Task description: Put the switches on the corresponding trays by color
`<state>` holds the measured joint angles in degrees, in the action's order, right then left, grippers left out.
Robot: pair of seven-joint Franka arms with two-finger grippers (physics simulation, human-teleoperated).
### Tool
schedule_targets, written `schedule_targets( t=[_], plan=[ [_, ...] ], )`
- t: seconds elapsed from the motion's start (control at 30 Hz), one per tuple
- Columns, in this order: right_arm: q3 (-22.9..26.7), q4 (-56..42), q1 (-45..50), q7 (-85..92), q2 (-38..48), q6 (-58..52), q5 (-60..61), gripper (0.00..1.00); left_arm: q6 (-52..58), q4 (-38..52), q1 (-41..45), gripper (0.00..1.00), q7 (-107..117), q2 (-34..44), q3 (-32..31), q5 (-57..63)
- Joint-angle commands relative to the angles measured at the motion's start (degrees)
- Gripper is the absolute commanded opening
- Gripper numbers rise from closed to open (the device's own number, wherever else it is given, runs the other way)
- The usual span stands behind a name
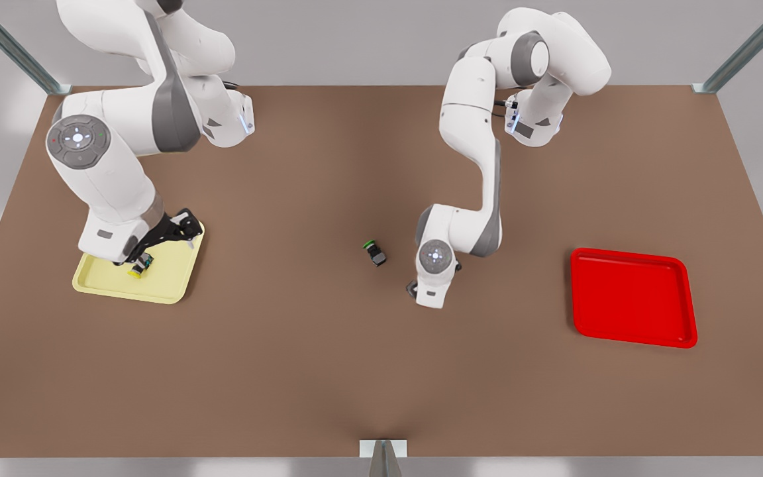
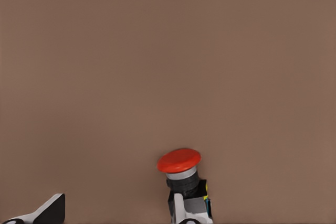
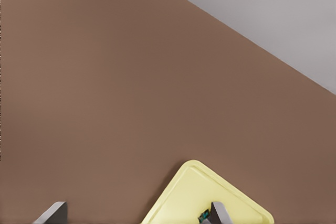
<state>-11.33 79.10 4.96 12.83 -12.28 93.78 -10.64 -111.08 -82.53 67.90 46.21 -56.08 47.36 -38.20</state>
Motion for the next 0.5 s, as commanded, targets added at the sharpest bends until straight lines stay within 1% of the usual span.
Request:
schedule_targets(
  t=[0.0,0.2,0.23,0.33,0.47],
  plan=[
    [0.0,0.0,0.0,0.0,0.0,0.0,0.0,1.00,-0.5,0.0,-0.1,1.00,0.1,0.0,0.0,-1.1],
    [0.0,0.4,0.0,0.0,-0.4,0.0,0.0,1.00,-2.7,1.8,-1.8,1.00,1.7,-1.7,-0.1,-4.6],
    [0.0,0.4,0.0,0.0,-0.4,-0.1,0.0,1.00,-2.7,4.4,-2.5,1.00,2.5,-3.2,-0.1,-5.0],
    [0.0,0.6,-0.1,0.0,-0.5,0.0,0.0,1.00,-4.4,6.9,-3.6,1.00,2.5,-5.4,-0.7,-6.4],
    [0.1,0.7,-0.2,0.0,-0.8,-0.1,-0.1,1.00,-4.5,8.4,-3.5,1.00,2.5,-5.7,-1.7,-6.5]
  ],
)
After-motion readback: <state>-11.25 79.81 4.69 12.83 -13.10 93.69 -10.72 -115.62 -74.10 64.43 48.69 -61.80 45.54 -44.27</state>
